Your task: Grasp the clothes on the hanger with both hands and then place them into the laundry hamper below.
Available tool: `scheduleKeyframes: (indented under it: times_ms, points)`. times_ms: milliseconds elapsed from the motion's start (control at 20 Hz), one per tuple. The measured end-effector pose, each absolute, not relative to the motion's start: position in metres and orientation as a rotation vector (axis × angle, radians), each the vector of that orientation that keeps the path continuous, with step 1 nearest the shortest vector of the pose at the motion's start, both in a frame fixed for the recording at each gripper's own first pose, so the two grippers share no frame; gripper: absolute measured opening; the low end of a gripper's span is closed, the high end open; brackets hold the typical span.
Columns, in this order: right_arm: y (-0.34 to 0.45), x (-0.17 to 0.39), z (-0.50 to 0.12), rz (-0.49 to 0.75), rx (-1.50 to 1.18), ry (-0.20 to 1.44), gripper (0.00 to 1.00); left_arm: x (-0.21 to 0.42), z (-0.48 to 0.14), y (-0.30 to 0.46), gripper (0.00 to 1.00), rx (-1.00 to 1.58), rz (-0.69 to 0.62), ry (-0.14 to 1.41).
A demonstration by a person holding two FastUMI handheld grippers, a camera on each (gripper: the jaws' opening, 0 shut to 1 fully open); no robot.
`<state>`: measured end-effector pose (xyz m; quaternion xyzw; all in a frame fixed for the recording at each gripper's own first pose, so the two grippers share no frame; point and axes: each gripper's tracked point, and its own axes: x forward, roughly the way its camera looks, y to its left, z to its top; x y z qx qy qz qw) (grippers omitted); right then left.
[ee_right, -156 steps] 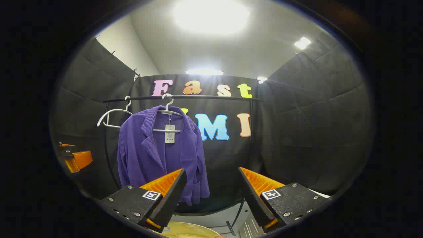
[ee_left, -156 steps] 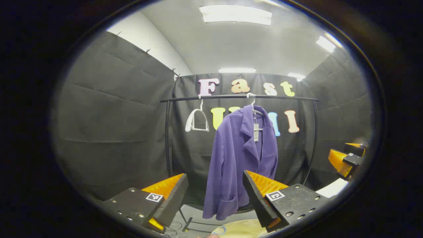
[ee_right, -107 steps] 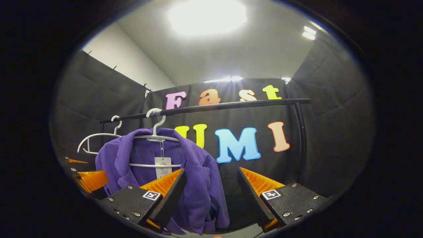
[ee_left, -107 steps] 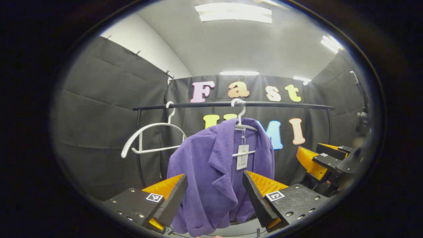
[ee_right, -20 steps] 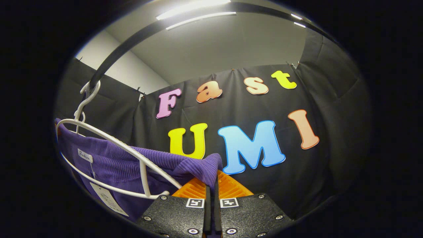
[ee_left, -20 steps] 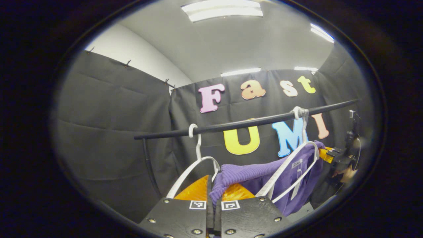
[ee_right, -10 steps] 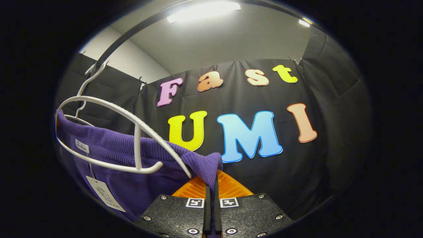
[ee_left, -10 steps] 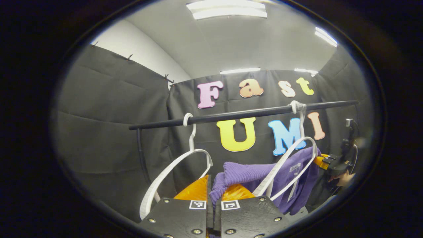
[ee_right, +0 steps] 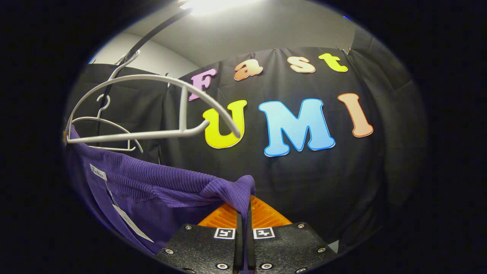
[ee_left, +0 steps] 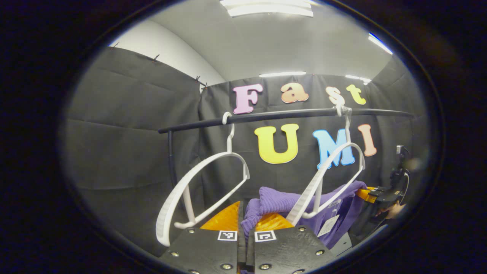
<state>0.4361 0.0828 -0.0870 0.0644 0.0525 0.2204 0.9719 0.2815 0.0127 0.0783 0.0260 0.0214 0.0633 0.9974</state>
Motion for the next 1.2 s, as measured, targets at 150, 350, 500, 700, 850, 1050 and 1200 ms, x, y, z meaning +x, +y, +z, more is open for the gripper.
scheduleKeyframes:
  times_ms: [150,350,500,700,850,1050,1200]
  points:
    - [0.084,0.419,-0.106,0.464,0.125,0.152,0.03,0.272,0.055,0.016,0.01,0.037,0.153,0.082]
    - [0.081,0.404,-0.107,0.469,0.121,0.165,0.03,0.253,0.040,0.018,0.06,0.026,0.168,0.095]
    - [0.071,0.376,-0.096,0.466,0.129,0.157,0.03,0.240,0.031,0.015,0.06,0.022,0.163,0.099]
    - [0.054,0.343,-0.074,0.442,0.147,0.144,0.01,0.208,0.036,0.005,0.02,-0.007,0.123,0.079]
    - [0.042,0.314,-0.054,0.426,0.156,0.122,0.03,0.186,0.048,-0.005,0.01,-0.026,0.082,0.050]
    - [0.036,0.276,-0.027,0.412,0.178,0.093,0.03,0.175,0.063,-0.022,0.02,-0.043,0.017,0.021]
    - [0.035,0.245,-0.009,0.404,0.182,0.070,0.03,0.165,0.075,-0.033,0.00,-0.065,-0.034,0.001]
